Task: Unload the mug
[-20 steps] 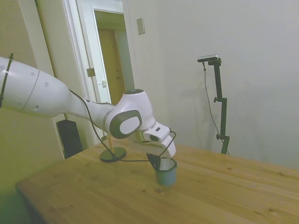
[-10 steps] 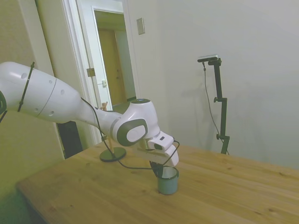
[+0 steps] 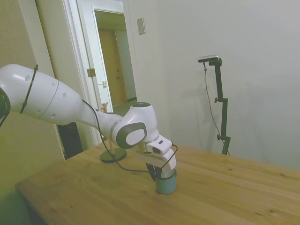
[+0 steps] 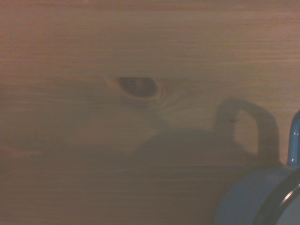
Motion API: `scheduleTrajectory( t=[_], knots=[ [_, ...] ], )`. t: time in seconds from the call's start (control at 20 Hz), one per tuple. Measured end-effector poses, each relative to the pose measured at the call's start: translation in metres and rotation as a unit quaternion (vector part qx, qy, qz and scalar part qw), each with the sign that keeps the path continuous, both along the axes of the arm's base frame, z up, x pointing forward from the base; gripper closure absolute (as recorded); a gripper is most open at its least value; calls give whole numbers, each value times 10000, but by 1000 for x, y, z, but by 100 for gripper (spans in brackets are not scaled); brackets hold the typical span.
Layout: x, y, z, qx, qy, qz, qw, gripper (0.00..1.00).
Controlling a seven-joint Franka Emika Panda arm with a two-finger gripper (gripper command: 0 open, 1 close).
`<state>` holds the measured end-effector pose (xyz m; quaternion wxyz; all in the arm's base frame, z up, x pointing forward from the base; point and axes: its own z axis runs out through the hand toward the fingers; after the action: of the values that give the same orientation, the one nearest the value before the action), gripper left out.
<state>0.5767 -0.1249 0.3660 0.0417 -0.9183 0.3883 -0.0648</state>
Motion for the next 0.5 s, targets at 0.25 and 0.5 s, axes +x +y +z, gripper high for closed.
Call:
scheduleTrajectory(
  t=[0.25,0.5],
  knots=[
    [-5,-7,0,-91,110,18,9999,0],
    [-12,-30,19,-321,102,-32,9994,0]
  ],
)
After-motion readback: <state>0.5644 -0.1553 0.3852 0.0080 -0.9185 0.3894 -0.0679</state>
